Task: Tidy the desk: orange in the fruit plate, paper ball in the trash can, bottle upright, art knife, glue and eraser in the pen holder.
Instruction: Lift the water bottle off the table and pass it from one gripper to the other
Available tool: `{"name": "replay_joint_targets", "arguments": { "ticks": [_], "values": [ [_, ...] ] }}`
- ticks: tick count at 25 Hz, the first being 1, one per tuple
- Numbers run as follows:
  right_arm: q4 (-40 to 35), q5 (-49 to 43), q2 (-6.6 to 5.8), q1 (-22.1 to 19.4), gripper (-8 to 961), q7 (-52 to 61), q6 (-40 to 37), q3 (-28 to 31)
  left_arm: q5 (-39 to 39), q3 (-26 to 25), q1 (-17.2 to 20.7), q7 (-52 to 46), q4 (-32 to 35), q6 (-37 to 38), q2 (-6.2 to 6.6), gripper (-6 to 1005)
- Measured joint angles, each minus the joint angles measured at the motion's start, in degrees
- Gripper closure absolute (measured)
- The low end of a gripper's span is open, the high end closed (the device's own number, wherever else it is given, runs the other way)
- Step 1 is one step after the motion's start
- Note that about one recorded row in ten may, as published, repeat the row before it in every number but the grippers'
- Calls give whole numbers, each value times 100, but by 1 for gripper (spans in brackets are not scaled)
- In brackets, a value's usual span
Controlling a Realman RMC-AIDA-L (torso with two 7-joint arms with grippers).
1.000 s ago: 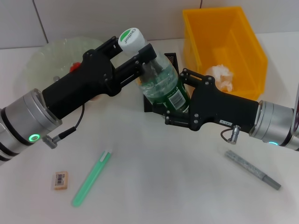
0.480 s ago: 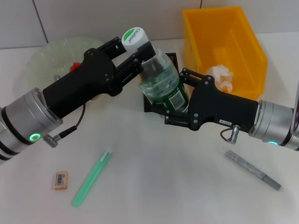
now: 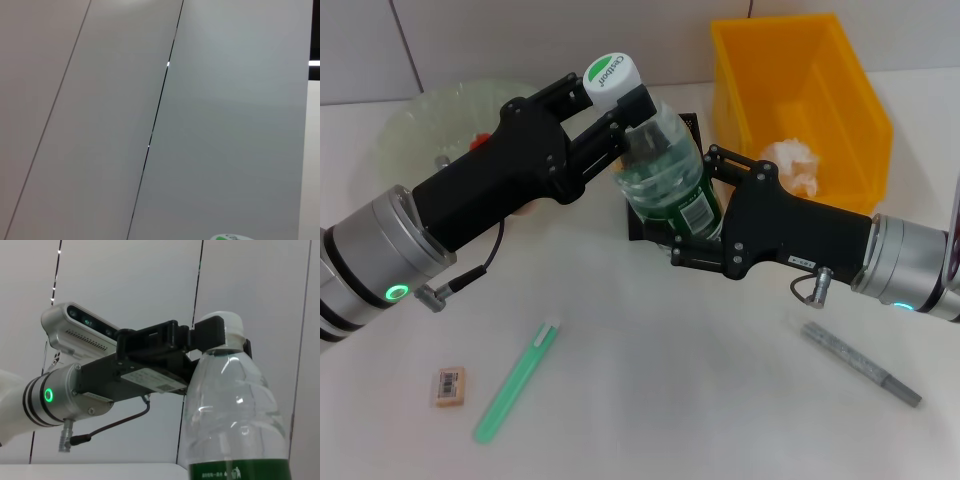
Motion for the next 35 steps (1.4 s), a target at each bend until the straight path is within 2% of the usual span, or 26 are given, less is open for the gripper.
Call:
{"name": "replay_joint_targets", "arguments": {
  "ticks": [7, 35],
  "values": [
    [0, -1, 0, 9, 190, 47, 26, 1, -422, 385, 24, 232, 10, 12, 0, 564],
    [75, -1, 7, 67, 191, 76, -15, 24, -435, 384, 4, 238, 17, -23, 0, 563]
  ]
}}
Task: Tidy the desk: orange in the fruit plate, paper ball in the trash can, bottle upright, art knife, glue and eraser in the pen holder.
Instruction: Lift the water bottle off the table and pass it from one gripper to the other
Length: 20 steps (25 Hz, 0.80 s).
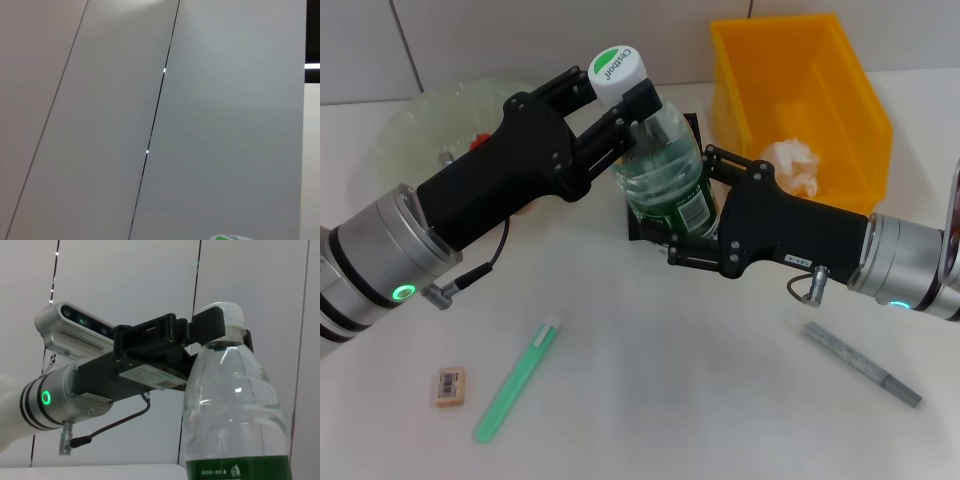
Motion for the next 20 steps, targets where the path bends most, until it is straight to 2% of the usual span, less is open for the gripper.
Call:
{"name": "replay_joint_targets", "arguments": {
  "ticks": [20],
  "values": [
    [23, 29, -7, 52, 190, 157, 77, -13, -12, 0, 9, -22, 37, -4, 0, 563]
  ]
}}
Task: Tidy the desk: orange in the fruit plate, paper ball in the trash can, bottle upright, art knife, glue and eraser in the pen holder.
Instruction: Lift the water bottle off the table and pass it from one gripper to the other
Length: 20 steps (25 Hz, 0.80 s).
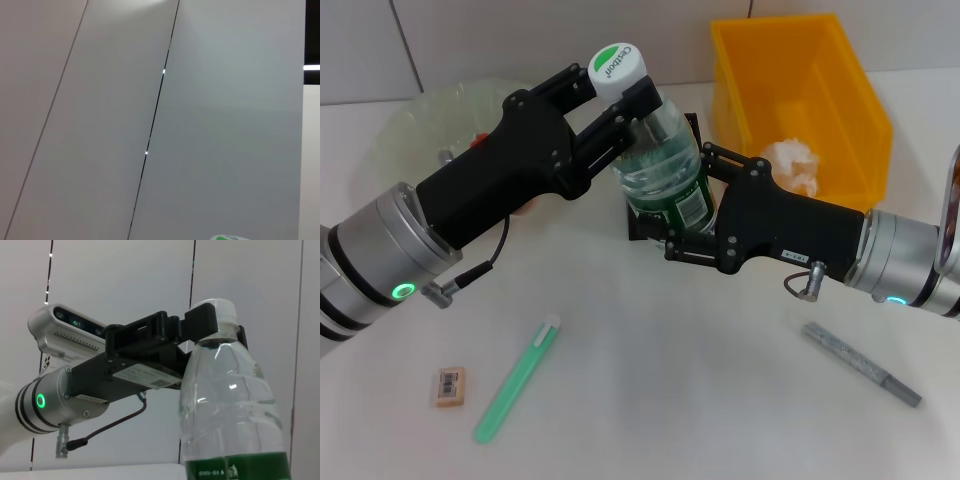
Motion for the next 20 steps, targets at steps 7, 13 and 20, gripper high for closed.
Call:
{"name": "replay_joint_targets", "arguments": {
  "ticks": [7, 13, 20],
  "values": [
    [0, -21, -1, 0, 191, 1, 13, -10, -9, 42, 7, -18, 10, 8, 0, 562],
    [2, -63, -4, 8, 191, 2, 35, -88, -17, 75, 14, -21, 10, 8, 0, 559],
    [-1, -68, -9, 9, 190, 2, 73, -108, -17, 75, 23, -21, 9, 4, 0, 556]
  ]
}}
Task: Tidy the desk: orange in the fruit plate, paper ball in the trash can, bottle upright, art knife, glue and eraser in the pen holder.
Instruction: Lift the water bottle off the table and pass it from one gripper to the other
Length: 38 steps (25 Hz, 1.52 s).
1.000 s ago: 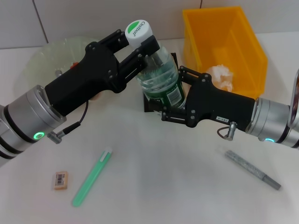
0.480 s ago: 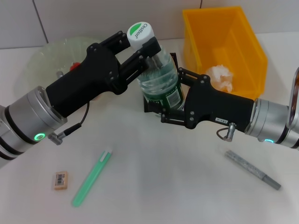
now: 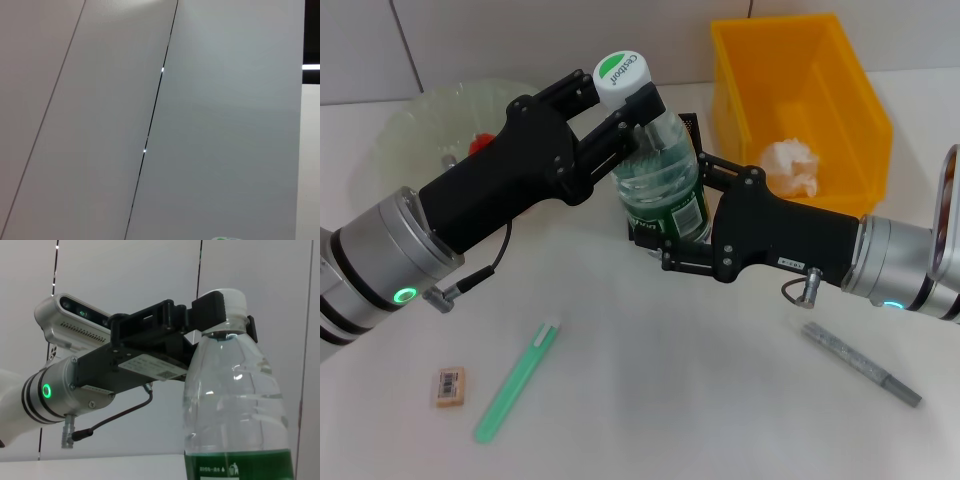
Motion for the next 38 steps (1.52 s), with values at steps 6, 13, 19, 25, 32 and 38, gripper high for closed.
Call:
{"name": "replay_joint_targets", "arguments": {
  "ticks": [6, 13, 19, 25, 32, 38],
  "values": [
    [7, -3, 0, 0, 190, 0, 78, -51, 0, 5, 4, 3, 0, 1, 0, 554],
    [10, -7, 0, -9, 190, 0, 123, -59, -1, 5, -7, 22, 0, 6, 0, 551],
    [10, -6, 0, -6, 190, 0, 130, -61, -12, 4, -15, 32, 3, 4, 0, 548],
    [10, -6, 0, -12, 190, 0, 135, -61, -20, 3, -31, 42, 9, -52, 0, 545],
    [17, -1, 0, -46, 191, -1, 129, -60, -20, -11, -31, 44, 56, -62, 0, 542],
    [72, 1, 0, -66, 191, -1, 133, -61, -20, -13, -31, 45, 75, -70, 0, 540]
  ]
}}
